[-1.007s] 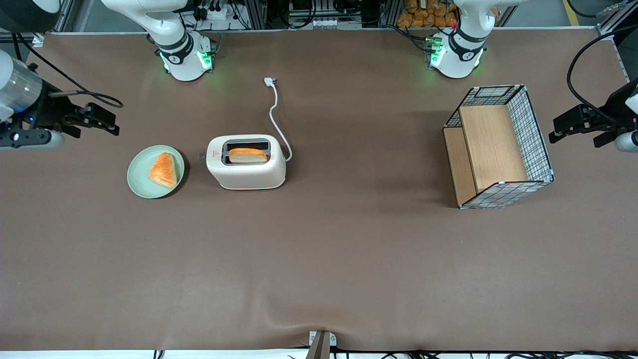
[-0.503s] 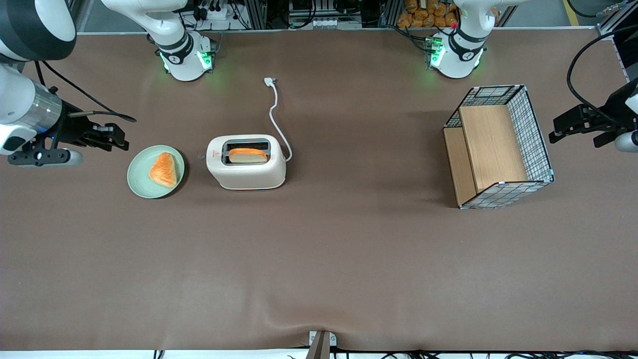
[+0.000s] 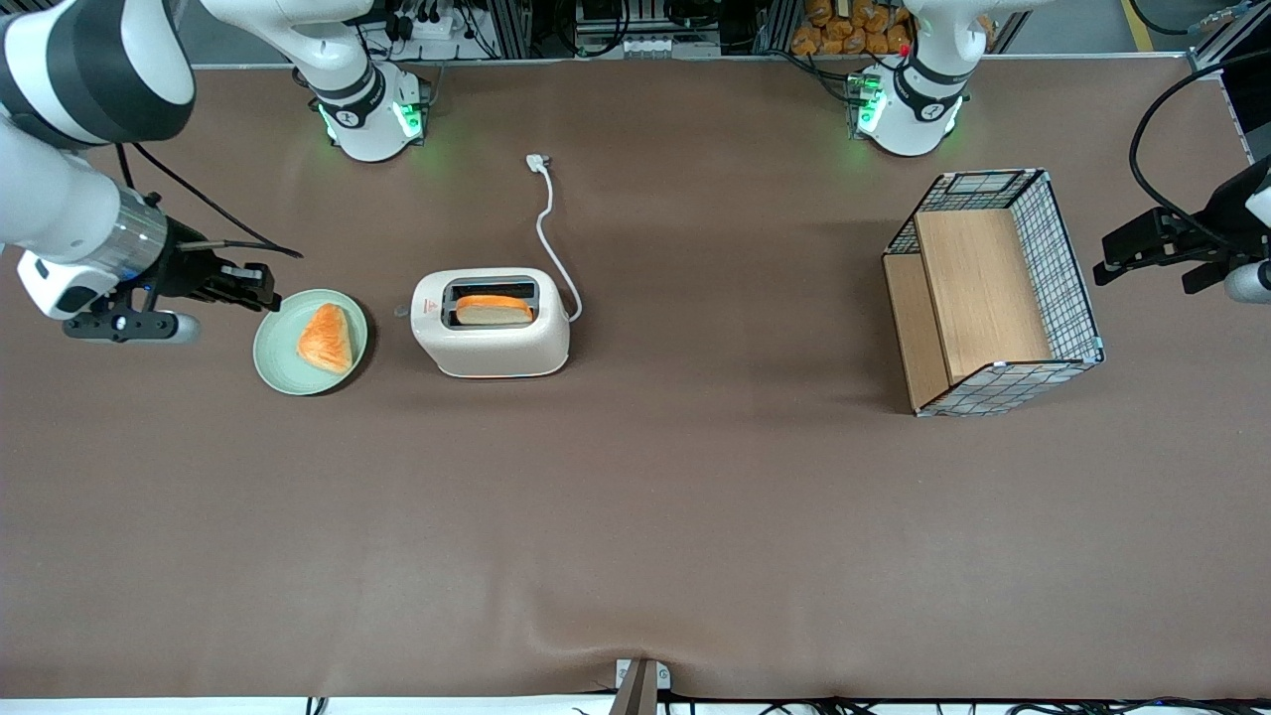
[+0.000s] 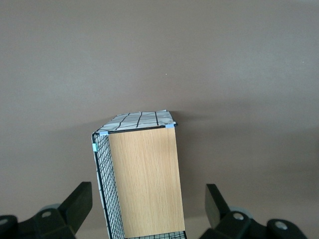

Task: Press toaster button with right arm
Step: 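Move the right gripper over the green plate toward the white toaster's side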

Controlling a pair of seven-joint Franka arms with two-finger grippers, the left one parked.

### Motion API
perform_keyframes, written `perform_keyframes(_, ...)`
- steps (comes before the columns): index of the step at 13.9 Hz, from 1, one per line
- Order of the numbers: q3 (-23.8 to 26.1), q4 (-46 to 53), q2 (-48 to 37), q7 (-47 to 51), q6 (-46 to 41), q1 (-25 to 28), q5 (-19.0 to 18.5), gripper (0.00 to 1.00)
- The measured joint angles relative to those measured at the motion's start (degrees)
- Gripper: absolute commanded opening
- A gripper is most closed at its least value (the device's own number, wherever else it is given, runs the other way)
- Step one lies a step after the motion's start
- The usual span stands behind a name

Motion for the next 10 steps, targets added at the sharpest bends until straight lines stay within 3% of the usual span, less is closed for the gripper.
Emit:
perform_keyframes(5, 0.01, -5.4, 0.15, 0.47, 4.54, 0.39, 2.54, 0.0)
perform_keyframes(10, 0.04, -9.88, 0.11, 0.58, 7.83, 1.27, 7.65, 0.0)
